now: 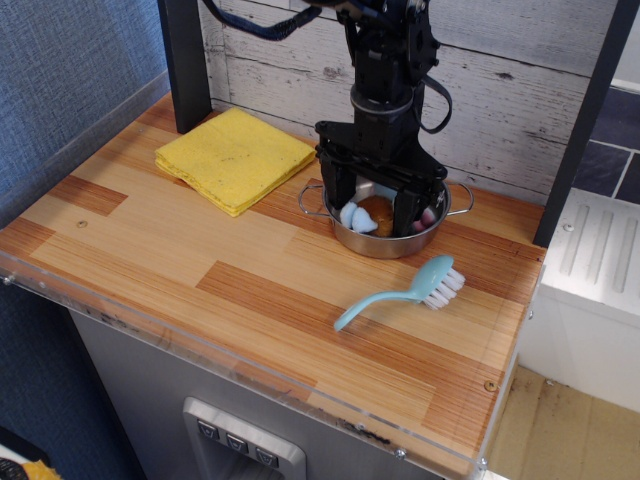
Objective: Take the orange and put it inside the pan.
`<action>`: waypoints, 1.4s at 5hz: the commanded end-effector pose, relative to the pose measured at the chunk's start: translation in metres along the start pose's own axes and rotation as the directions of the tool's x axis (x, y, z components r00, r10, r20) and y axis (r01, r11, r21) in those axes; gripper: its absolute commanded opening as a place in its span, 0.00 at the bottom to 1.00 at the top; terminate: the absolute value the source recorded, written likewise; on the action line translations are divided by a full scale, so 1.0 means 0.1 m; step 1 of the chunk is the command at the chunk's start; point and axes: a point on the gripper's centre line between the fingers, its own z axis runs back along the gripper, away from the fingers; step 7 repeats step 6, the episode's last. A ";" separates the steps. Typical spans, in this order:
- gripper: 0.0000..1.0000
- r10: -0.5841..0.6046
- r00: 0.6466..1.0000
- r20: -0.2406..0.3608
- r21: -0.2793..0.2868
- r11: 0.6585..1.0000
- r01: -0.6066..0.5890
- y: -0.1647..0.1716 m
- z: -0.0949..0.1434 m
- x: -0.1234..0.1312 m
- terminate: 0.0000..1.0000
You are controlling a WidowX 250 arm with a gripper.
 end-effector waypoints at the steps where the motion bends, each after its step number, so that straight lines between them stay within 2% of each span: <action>1: 1.00 0.006 0.986 0.166 -0.018 1.000 -0.003 -0.03 0.82 0.09 0.00; 2: 1.00 -0.004 0.978 0.209 -0.017 1.000 0.008 -0.01 1.12 0.05 0.00; 3: 1.00 0.014 0.975 0.224 0.024 1.000 -0.020 0.00 1.36 -0.11 0.00; 5: 1.00 0.014 0.975 0.224 0.024 1.000 -0.020 0.00 1.36 -0.11 0.00; 6: 1.00 0.014 0.975 0.224 0.024 1.000 -0.020 0.00 1.36 -0.11 1.00; 7: 1.00 0.014 0.975 0.224 0.024 1.000 -0.020 0.00 1.36 -0.11 1.00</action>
